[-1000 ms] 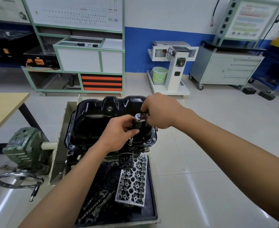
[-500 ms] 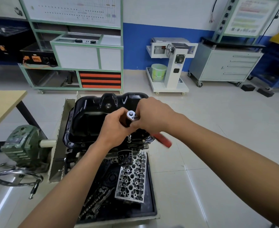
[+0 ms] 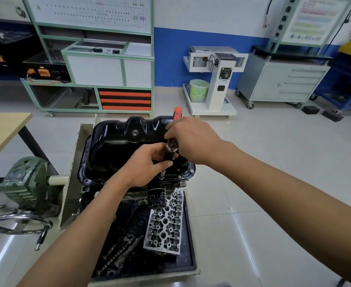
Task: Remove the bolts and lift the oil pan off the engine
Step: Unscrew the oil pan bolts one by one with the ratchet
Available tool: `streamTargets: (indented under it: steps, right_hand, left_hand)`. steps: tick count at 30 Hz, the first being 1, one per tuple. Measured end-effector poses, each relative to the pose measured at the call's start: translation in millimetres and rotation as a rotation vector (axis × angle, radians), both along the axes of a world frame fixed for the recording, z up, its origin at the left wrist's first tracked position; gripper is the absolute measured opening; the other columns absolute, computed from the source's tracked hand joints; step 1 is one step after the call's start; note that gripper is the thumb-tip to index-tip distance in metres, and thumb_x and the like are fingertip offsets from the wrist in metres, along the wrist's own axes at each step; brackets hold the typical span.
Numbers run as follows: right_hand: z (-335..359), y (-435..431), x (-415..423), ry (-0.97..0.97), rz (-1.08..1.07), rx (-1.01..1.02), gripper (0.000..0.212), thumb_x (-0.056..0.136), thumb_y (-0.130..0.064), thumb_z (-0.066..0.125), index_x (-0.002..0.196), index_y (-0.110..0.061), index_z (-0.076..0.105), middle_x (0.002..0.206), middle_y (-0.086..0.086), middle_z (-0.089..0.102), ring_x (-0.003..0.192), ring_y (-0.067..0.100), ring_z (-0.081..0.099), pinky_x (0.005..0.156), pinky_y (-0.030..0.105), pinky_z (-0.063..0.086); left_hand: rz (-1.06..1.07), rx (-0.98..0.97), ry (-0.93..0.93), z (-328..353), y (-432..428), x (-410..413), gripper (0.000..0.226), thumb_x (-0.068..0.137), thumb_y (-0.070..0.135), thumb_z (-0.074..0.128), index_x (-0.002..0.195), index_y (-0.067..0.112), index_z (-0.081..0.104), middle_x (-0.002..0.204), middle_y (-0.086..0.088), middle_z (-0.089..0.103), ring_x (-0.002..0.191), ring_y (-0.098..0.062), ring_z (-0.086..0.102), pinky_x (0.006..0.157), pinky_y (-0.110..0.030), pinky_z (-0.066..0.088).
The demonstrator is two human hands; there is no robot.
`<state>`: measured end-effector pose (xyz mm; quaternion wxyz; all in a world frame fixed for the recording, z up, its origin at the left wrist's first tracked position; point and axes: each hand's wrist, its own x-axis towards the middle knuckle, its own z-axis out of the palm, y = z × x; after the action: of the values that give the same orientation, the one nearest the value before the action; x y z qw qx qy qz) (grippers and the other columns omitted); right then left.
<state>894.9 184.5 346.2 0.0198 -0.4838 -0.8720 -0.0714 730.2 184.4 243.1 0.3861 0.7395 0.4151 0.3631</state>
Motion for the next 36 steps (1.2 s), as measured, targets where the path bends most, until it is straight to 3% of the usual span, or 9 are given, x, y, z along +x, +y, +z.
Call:
streamTargets:
  steps: [4,6,10,16,20,23,26,30,36]
  right_hand:
    - [2,-2,1,-0.001,-0.11,0.045,0.007,0.084,-0.015,0.065,0.085,-0.019,0.059,0.072,0.0,0.036,0.066,0.023,0.045,0.057,0.03,0.029]
    - [4,-2,4,0.03,-0.152,0.01,0.03,0.082,-0.021,0.066,0.067,-0.02,0.039,0.069,-0.001,0.031,0.056,0.017,0.035,0.051,0.027,0.024]
    - [6,-1,4,0.185,-0.188,-0.166,0.039,0.079,-0.03,0.068,0.058,-0.02,0.037,0.059,0.001,0.04,0.051,0.018,0.041,0.048,0.027,0.027]
    - [-3,-7,-5,0.319,-0.207,-0.321,0.045,0.083,-0.046,0.066,0.053,-0.018,0.048,0.045,-0.002,0.06,0.049,0.011,0.055,0.051,0.03,0.042]
    - [4,-3,-5,0.254,-0.186,-0.228,0.037,0.08,-0.037,0.073,0.058,-0.017,0.052,0.057,0.001,0.049,0.055,0.021,0.05,0.053,0.03,0.035]
    - [10,0,-2,0.111,-0.151,-0.12,0.008,0.082,-0.023,0.071,0.088,-0.019,0.07,0.075,0.0,0.052,0.073,0.026,0.055,0.056,0.029,0.036]
    - [10,2,-2,0.01,-0.09,0.008,0.03,0.087,-0.01,0.061,0.109,-0.029,0.071,0.075,-0.004,0.033,0.071,0.025,0.042,0.061,0.032,0.032]
    - [6,6,-3,0.004,0.077,-0.012,0.026,0.077,-0.004,0.06,0.09,-0.024,0.07,0.097,0.004,0.061,0.084,0.03,0.059,0.06,0.034,0.039]
    - [2,7,-4,0.017,0.142,0.019,0.019,0.072,-0.009,0.068,0.086,-0.022,0.066,0.091,-0.005,0.057,0.094,0.025,0.059,0.056,0.03,0.028]
  left_hand:
    - [0.087,0.032,-0.045,-4,1,3,0.026,0.091,0.005,0.074,0.111,0.02,0.073,0.101,0.014,0.077,0.096,-0.002,0.071,0.086,-0.01,0.051]
    - [0.129,0.05,-0.08,-5,2,5,0.025,0.089,0.003,0.076,0.109,0.019,0.073,0.098,0.008,0.078,0.094,-0.003,0.072,0.085,-0.012,0.052]
    - [0.202,0.089,-0.114,-7,5,9,0.023,0.085,0.002,0.079,0.101,0.018,0.072,0.091,0.006,0.077,0.087,-0.008,0.074,0.083,-0.019,0.057]
    - [0.299,0.132,-0.062,-10,6,9,0.023,0.078,0.004,0.078,0.084,0.02,0.063,0.073,0.008,0.07,0.062,-0.013,0.062,0.058,-0.027,0.052]
    - [0.372,0.116,-0.08,-10,7,7,0.037,0.07,0.024,0.094,0.079,0.018,0.058,0.073,0.007,0.07,0.062,-0.009,0.063,0.06,-0.027,0.055]
    - [0.299,0.068,-0.112,-8,6,5,0.034,0.072,0.019,0.093,0.09,0.017,0.064,0.085,0.007,0.076,0.076,-0.011,0.073,0.076,-0.031,0.061]
    - [0.151,0.029,-0.092,-2,4,3,0.036,0.08,0.011,0.086,0.104,0.031,0.068,0.097,0.012,0.077,0.092,-0.008,0.074,0.089,-0.026,0.058]
    - [0.035,-0.033,-0.06,5,1,3,0.035,0.089,0.003,0.076,0.102,0.035,0.069,0.101,0.016,0.076,0.099,-0.004,0.072,0.087,-0.014,0.054]
    - [0.048,-0.059,-0.075,5,3,0,0.026,0.085,0.002,0.079,0.097,0.024,0.072,0.092,0.009,0.077,0.089,-0.008,0.074,0.084,-0.02,0.057]
